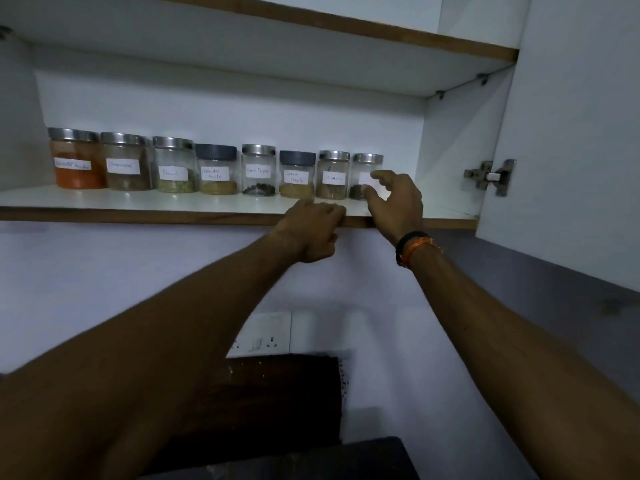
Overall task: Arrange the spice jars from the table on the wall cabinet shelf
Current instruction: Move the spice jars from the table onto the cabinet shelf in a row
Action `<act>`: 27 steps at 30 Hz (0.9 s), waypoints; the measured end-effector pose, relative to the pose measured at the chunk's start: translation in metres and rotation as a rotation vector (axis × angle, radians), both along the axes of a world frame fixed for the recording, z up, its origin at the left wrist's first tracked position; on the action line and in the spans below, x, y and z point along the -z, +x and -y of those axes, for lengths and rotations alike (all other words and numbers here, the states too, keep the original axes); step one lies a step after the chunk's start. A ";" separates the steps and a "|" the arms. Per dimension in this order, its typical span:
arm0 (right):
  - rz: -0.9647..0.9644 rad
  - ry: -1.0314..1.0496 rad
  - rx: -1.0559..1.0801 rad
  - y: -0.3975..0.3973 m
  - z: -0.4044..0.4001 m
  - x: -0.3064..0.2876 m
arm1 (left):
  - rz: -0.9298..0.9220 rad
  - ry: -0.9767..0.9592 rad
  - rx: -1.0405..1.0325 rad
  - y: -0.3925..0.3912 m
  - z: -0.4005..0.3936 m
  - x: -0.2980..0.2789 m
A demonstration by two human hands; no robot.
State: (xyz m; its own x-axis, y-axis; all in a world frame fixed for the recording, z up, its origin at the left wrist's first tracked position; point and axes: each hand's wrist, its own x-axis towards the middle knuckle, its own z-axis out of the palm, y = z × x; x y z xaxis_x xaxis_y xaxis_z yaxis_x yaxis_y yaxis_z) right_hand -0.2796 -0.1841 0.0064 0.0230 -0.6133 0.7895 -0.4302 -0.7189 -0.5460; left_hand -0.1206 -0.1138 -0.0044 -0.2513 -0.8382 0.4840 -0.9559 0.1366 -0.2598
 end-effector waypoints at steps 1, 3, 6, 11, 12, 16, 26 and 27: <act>-0.010 -0.064 0.021 -0.001 -0.009 0.009 | -0.002 -0.066 0.031 0.001 -0.010 0.011; -0.045 -0.156 0.061 0.001 -0.027 0.032 | -0.037 -0.169 0.093 0.006 -0.035 0.040; -0.097 -0.173 0.049 0.011 -0.051 0.082 | -0.084 -0.150 0.165 0.023 -0.069 0.091; -0.147 0.033 -0.051 0.036 -0.090 0.179 | -0.225 0.118 0.016 0.053 -0.112 0.185; -0.167 0.099 -0.075 0.042 -0.100 0.202 | -0.267 0.182 -0.021 0.059 -0.122 0.205; -0.335 0.327 -0.161 0.061 -0.137 0.286 | -0.559 0.402 -0.118 0.073 -0.157 0.275; -0.710 0.809 -0.295 0.098 -0.212 0.438 | -1.131 0.637 -0.433 0.077 -0.265 0.439; -0.722 0.824 -0.291 0.103 -0.217 0.446 | -1.151 0.653 -0.459 0.078 -0.274 0.449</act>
